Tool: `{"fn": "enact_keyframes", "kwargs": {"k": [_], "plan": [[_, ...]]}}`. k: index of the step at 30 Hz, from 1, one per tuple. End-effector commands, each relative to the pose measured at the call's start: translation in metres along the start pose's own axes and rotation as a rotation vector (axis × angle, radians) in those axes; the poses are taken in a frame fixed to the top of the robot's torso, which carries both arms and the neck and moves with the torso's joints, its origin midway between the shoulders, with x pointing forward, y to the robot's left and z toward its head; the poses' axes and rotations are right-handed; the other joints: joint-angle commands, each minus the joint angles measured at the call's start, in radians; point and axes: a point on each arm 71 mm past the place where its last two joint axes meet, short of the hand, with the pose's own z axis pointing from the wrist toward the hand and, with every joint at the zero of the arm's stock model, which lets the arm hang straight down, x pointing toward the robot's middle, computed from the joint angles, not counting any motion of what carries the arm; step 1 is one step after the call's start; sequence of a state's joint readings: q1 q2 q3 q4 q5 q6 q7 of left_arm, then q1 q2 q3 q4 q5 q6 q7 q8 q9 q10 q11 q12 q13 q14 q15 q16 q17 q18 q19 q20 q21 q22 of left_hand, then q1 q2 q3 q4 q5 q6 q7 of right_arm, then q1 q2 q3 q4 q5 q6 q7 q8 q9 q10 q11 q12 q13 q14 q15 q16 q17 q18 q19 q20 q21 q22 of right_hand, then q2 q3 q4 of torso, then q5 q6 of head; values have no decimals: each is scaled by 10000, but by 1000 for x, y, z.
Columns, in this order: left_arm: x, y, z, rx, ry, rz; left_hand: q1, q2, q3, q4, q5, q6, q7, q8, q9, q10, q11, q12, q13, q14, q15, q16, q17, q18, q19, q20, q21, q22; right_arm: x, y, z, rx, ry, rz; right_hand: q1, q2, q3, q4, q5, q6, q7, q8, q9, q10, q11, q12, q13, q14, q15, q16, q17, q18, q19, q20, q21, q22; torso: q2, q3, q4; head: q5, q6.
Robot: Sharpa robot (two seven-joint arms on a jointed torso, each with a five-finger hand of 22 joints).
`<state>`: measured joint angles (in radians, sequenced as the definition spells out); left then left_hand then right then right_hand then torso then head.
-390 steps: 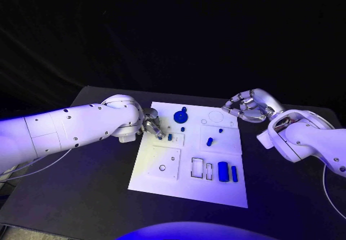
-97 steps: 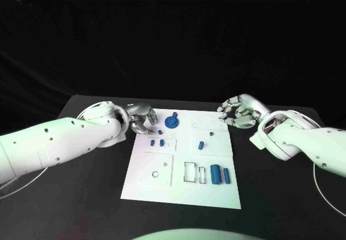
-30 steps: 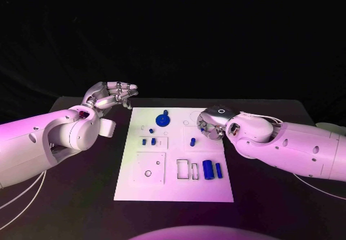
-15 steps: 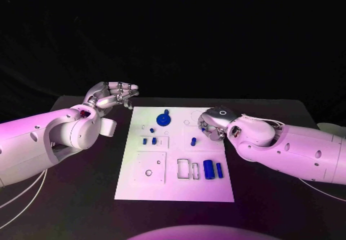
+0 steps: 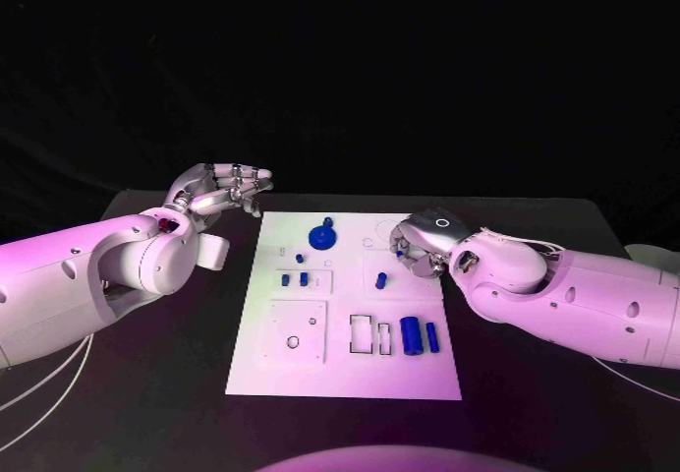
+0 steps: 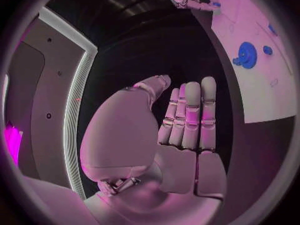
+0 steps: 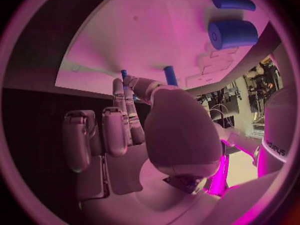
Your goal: Assemble the parts on the task board
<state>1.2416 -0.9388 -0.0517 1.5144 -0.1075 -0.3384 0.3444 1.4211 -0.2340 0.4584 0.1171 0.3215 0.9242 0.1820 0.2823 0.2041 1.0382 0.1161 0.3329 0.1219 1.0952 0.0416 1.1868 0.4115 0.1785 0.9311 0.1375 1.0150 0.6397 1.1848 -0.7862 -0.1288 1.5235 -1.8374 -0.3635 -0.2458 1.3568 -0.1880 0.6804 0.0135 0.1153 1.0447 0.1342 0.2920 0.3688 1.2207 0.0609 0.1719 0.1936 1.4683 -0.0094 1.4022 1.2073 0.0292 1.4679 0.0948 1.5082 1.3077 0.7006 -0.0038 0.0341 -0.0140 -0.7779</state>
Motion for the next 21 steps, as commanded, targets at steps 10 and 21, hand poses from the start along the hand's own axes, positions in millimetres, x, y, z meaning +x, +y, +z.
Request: {"fn": "enact_keyframes", "kwargs": {"k": [10,21], "plan": [[-2,0,1,20,-25,-50,95,-8,117,-25,38,-3,23,59,-1,-190,33,57,8,-100,16,-69,-44,56,0,18,-87,-25,-20,11,-12,-378,-983,574,-166,-29,-18,-69,-5,78,-29,32,37,110,-11,-19,-5,396,-80,74,8,-152,776,-82,73,2346,8,4,-23,106,20],[1,0,2,57,4,-68,95,-13,127,-32,38,-8,26,61,-2,-213,37,60,7,-114,21,-76,-51,56,-8,20,-94,-28,-31,57,-18,-1565,-1546,1650,-184,-36,-19,-74,-17,77,-32,32,41,113,-14,-26,-6,393,-81,67,-12,-145,764,-83,47,2333,-5,-4,11,450,56]]}}
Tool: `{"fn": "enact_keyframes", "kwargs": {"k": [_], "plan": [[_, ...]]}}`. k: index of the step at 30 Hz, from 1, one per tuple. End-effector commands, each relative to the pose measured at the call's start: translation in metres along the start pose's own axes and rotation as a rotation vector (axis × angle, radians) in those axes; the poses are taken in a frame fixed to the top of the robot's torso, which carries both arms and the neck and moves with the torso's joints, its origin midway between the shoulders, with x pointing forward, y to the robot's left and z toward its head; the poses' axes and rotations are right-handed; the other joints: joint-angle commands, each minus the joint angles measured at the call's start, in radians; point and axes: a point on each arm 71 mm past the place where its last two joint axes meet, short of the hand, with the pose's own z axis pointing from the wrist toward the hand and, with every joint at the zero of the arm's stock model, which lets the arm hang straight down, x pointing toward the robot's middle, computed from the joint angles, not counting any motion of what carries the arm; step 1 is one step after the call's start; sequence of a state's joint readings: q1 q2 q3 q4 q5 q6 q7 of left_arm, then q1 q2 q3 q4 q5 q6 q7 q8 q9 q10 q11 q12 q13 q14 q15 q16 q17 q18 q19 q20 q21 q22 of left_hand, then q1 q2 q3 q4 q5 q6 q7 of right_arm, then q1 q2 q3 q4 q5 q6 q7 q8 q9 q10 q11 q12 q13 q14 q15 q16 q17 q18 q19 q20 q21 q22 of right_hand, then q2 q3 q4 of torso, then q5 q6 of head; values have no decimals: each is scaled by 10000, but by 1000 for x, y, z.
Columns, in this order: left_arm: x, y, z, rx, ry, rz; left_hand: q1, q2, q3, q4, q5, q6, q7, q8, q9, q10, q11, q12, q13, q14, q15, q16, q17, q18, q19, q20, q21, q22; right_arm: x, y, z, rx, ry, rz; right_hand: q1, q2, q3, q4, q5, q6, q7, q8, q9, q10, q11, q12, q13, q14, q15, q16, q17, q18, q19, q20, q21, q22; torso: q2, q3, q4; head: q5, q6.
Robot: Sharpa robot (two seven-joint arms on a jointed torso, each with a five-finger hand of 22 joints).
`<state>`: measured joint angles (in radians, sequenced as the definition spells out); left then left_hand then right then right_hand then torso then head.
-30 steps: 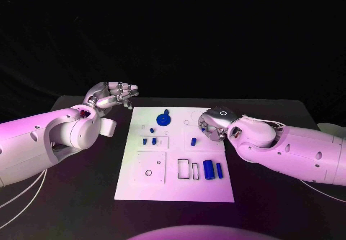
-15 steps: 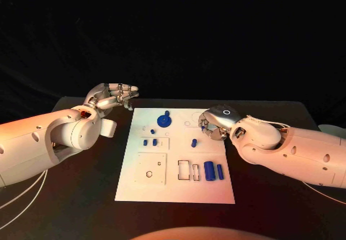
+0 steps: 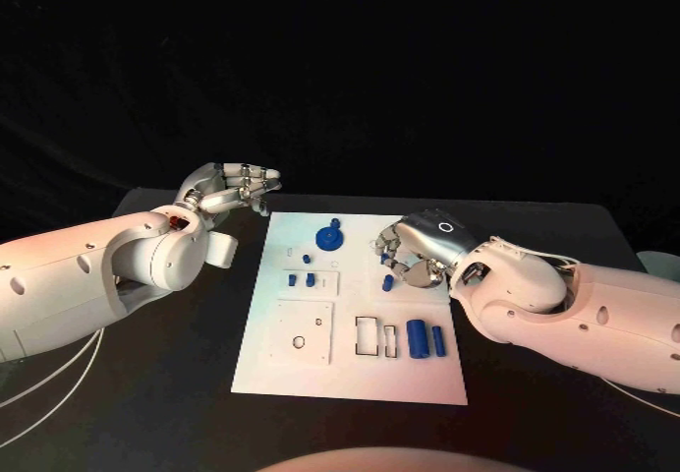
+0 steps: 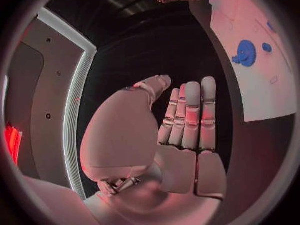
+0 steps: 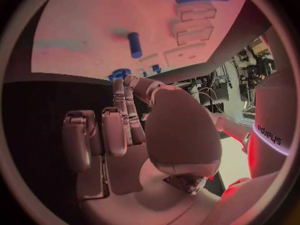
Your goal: Assemble the parts on the task board
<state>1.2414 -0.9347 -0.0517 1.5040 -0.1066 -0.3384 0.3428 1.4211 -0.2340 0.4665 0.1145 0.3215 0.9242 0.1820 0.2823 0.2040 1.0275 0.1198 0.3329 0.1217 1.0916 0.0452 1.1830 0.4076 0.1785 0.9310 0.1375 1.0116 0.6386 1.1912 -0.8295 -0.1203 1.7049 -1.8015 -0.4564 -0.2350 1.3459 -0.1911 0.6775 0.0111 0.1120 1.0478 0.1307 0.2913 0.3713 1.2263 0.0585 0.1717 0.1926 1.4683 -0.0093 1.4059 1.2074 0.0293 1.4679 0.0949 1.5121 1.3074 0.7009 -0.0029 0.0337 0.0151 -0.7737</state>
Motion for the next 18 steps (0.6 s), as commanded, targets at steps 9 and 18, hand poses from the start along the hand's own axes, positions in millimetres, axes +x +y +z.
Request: {"fn": "enact_keyframes", "kwargs": {"k": [9,18], "plan": [[7,-1,3,120,132,-107,95,-14,50,-10,39,-9,28,62,0,-114,2,62,9,-82,-14,-41,-14,56,-10,21,-62,-18,11,54,6,-1322,-364,1291,-81,-5,10,-49,14,46,4,38,18,57,10,-26,3,391,-82,26,-22,-143,757,-84,-6,2329,0,-44,-9,648,-97],[14,-1,5,147,248,-147,102,-15,61,-20,40,-11,28,64,0,-126,4,67,10,-91,-13,-47,-19,56,-15,23,-67,-20,39,74,11,-1562,-67,1924,-89,0,15,-56,13,37,5,33,19,53,10,-35,1,384,-83,10,-60,-136,745,-85,-34,2315,3,-51,16,1100,-256]]}}
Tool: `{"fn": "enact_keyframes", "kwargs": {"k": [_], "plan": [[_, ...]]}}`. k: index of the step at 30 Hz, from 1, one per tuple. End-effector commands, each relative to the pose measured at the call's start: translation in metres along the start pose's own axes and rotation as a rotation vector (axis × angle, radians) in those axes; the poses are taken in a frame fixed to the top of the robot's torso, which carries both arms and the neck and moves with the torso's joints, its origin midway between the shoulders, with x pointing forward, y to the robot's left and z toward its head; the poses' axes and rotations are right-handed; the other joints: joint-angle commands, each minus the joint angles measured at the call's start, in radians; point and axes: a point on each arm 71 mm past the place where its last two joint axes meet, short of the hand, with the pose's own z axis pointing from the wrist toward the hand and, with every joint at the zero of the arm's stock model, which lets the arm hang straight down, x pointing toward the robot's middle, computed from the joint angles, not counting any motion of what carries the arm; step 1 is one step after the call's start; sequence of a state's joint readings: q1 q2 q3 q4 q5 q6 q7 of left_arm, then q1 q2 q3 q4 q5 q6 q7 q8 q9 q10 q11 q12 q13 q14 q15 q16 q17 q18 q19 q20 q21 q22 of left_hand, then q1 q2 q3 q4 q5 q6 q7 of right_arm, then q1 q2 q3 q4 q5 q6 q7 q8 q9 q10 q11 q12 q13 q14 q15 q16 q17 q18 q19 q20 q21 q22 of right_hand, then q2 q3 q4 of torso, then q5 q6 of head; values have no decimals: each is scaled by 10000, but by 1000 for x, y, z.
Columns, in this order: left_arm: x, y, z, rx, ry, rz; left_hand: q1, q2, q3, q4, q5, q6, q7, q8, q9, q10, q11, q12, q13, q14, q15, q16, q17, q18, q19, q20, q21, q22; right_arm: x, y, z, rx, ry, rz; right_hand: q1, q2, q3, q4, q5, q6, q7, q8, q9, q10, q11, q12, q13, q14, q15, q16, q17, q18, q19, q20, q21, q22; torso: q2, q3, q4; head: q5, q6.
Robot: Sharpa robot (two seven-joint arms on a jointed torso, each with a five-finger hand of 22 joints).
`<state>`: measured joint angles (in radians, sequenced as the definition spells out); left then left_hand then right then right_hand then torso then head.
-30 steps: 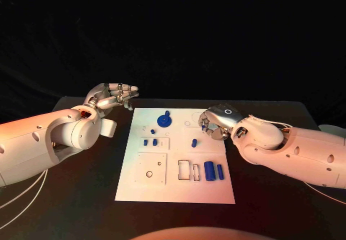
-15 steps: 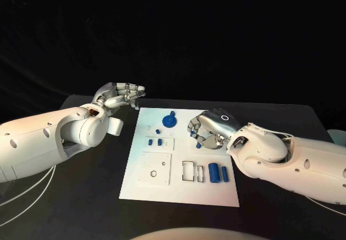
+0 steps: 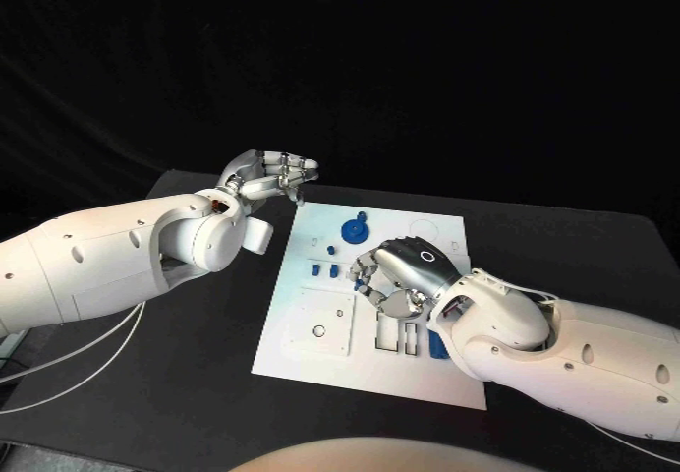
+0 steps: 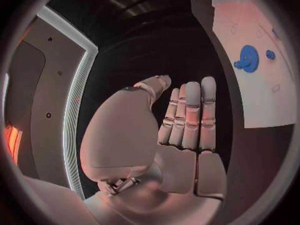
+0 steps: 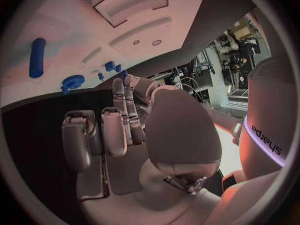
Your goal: Assemble the parts on the task board
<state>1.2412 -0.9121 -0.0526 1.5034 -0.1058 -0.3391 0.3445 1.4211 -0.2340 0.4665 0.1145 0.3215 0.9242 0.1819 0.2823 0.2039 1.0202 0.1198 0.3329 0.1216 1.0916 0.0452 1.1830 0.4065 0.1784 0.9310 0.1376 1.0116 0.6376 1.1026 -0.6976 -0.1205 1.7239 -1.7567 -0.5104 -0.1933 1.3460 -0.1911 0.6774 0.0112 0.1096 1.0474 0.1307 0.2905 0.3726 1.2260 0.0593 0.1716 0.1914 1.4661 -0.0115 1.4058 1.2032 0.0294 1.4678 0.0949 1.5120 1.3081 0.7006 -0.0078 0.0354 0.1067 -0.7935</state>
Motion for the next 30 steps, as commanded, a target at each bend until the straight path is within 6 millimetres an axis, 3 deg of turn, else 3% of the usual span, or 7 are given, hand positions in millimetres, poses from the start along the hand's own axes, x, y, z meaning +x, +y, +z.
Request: {"fn": "enact_keyframes", "kwargs": {"k": [1,11,30], "plan": [[4,-2,1,117,65,-79,103,-15,62,-21,40,-11,28,65,1,-55,4,68,11,-92,-13,-47,-8,56,-15,22,-67,-11,9,3,2,-163,-65,274,-89,0,17,-57,36,41,5,41,6,56,3,-34,12,406,-62,11,-18,-137,745,-86,-34,2309,8,-2,-4,240,-84],[11,-2,2,128,216,-111,108,-24,70,-33,40,-12,29,69,1,-68,6,75,12,-104,-10,-52,-13,55,-22,25,-72,-13,33,8,7,-173,257,558,-102,3,18,-59,35,31,10,35,6,51,5,-43,9,406,-62,15,-11,-133,738,-87,-47,2302,11,21,-4,465,-220],[13,-2,4,120,305,-123,105,-31,72,-38,38,-13,31,72,2,-79,9,80,13,-107,-7,-49,-15,55,-25,27,-74,-13,48,8,8,-109,615,681,-176,0,1,-58,-6,10,15,25,16,46,14,-70,3,400,-57,8,-37,-126,726,-85,-76,2288,10,27,-18,625,-336]]}}
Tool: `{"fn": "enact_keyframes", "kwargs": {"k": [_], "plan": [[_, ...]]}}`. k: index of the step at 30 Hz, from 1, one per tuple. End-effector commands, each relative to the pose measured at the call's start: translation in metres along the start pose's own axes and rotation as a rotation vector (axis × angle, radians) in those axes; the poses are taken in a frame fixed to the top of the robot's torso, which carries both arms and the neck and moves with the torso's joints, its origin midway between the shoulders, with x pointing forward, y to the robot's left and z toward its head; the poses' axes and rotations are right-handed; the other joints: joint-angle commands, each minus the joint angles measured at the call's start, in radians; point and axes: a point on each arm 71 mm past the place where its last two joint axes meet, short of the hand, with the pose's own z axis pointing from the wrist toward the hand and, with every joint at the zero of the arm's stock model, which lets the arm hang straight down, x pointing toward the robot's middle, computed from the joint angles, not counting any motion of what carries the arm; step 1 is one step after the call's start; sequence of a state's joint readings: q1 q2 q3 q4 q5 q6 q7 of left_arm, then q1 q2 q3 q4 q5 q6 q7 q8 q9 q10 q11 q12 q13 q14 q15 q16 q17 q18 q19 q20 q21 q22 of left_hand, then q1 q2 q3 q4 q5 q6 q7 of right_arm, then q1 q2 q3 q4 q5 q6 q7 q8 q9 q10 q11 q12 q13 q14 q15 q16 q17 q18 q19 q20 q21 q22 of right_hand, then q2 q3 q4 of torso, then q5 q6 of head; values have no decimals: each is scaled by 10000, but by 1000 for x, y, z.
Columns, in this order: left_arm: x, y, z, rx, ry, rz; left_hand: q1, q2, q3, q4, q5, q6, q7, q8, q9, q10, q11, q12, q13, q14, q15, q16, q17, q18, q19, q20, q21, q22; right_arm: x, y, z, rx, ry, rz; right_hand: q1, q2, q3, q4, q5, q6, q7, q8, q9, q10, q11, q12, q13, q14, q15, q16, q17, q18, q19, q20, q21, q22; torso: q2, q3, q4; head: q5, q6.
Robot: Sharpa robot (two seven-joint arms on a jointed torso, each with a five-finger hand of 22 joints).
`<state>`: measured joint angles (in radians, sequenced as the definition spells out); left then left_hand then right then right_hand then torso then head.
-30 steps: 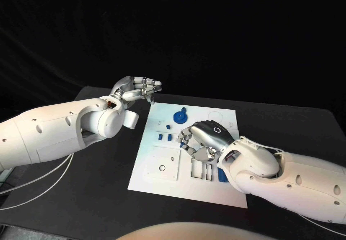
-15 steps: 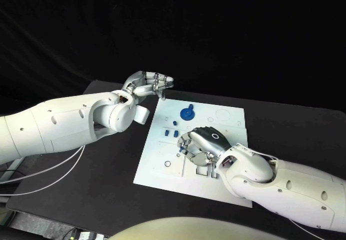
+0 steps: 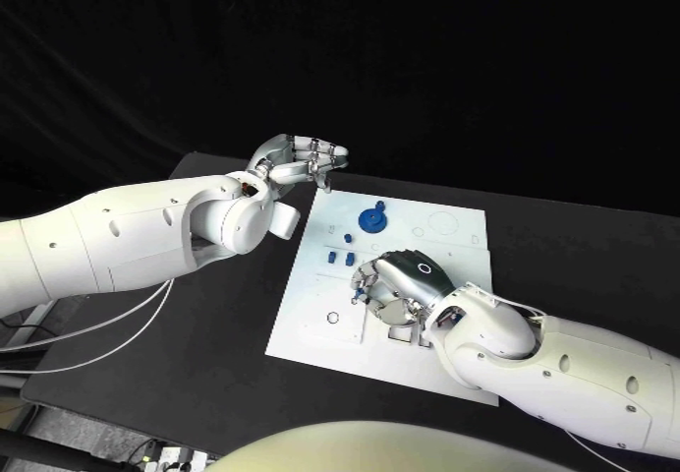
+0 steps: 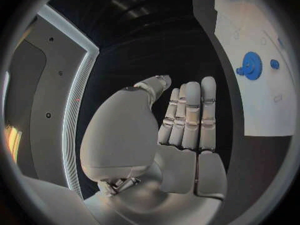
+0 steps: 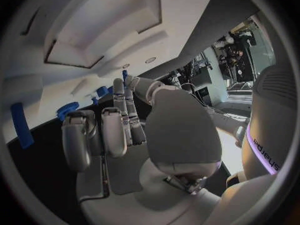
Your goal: Assemble the parts on the task board
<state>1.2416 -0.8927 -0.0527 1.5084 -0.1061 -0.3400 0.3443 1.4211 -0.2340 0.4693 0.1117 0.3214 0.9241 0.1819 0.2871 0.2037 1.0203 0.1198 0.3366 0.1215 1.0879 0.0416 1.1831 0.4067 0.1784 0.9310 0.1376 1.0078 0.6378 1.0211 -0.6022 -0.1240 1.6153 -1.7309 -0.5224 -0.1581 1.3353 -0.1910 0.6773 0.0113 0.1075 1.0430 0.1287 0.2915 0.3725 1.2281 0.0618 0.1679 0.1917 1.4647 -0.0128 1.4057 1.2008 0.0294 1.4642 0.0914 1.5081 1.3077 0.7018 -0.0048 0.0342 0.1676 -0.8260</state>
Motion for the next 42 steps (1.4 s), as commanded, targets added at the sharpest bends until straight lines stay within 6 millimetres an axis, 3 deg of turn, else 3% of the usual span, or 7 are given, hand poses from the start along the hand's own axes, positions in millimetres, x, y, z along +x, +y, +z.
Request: {"fn": "enact_keyframes", "kwargs": {"k": [1,17,42], "plan": [[2,-1,1,89,88,-49,106,-31,45,-10,38,-12,31,24,3,-80,9,43,14,-70,29,-50,-17,55,-25,27,-36,-14,3,2,0,-151,150,22,-80,-2,-2,-59,5,53,33,14,19,25,-12,-36,0,414,-42,10,-13,-122,755,-49,-53,2284,-2,-2,-6,16,-10],[3,-1,1,65,121,-45,100,-34,47,-12,37,-14,35,26,3,-90,13,48,14,-73,32,-47,-18,54,-28,29,-37,-15,7,3,1,-176,313,-59,-94,1,-6,-60,-9,51,32,14,22,27,-12,-41,-1,411,-42,6,-24,-120,751,-49,-62,2279,-2,-21,-1,86,-76],[3,-1,2,33,122,-31,100,-34,47,-12,37,-14,35,26,3,-90,13,48,14,-73,32,-47,-18,54,-28,29,-37,-15,14,3,3,-235,951,-527,-158,-13,-34,-65,-56,32,32,3,30,19,-7,-68,-7,402,-38,-6,-58,-116,744,-46,-77,2273,5,-7,-21,111,-122]]}}
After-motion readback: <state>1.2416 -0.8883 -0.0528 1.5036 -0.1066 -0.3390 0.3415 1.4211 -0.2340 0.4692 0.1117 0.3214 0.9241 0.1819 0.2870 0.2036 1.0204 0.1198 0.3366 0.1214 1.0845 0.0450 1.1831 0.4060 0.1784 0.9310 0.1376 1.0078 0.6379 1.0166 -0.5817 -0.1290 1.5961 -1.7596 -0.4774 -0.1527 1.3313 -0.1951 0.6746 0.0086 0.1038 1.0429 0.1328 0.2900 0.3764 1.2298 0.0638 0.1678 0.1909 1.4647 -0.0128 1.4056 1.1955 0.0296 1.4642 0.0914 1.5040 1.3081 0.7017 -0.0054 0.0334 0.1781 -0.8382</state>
